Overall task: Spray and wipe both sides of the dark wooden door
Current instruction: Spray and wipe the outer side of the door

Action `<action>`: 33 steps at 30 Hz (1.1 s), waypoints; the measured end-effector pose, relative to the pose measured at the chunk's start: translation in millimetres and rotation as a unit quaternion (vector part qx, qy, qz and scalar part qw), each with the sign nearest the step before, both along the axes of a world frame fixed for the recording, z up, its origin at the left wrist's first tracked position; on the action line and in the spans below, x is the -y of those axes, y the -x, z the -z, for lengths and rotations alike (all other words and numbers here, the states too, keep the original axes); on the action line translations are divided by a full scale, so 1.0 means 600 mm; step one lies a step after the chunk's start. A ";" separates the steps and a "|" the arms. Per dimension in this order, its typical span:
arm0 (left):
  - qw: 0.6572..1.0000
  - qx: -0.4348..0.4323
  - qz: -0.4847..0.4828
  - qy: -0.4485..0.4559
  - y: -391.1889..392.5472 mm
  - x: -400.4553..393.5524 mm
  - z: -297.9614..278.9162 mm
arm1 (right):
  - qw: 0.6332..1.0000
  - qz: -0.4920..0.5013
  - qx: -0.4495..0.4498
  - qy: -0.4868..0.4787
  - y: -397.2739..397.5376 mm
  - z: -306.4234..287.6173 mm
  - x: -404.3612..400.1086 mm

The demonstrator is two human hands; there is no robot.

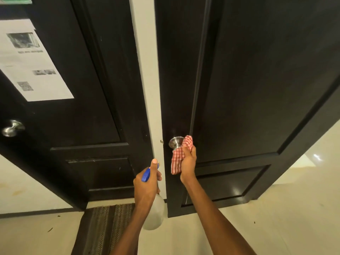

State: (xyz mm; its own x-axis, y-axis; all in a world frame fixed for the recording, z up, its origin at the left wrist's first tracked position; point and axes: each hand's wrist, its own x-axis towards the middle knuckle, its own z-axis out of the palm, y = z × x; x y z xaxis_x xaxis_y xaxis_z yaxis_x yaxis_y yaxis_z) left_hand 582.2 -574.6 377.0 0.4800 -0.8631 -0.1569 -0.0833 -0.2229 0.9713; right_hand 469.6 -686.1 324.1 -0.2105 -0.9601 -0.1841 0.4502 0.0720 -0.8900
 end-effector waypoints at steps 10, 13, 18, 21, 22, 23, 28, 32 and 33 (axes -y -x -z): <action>1.000 0.007 -0.001 0.001 -0.012 0.016 -0.012 | 0.466 -0.064 -0.817 0.332 0.029 0.009 0.035; 1.000 0.007 -0.002 0.003 -0.016 0.021 -0.014 | 0.562 -0.042 -0.780 0.274 0.044 0.007 0.041; 1.000 0.006 -0.012 0.010 -0.028 0.027 -0.014 | 0.923 0.080 -0.377 0.012 0.009 -0.022 0.022; 1.000 0.005 -0.019 0.010 -0.039 0.025 -0.010 | 0.905 0.096 -0.414 0.027 -0.003 -0.029 0.024; 1.000 0.004 -0.017 0.011 -0.042 0.025 -0.010 | 0.868 0.086 -0.484 0.076 -0.005 -0.024 0.025; 1.000 0.002 -0.016 0.013 -0.044 0.024 -0.010 | 0.806 0.069 -0.572 0.135 -0.004 -0.018 0.026; 1.000 0.011 -0.002 0.009 -0.035 0.034 -0.015 | 0.443 -0.087 -0.854 0.260 0.007 -0.025 0.041; 1.000 0.012 0.016 0.021 -0.027 0.037 -0.027 | 0.466 -0.068 -0.839 0.274 0.017 -0.017 0.046; 1.000 0.008 0.016 0.025 -0.027 0.037 -0.027 | 0.518 -0.050 -0.810 0.269 0.021 -0.013 0.045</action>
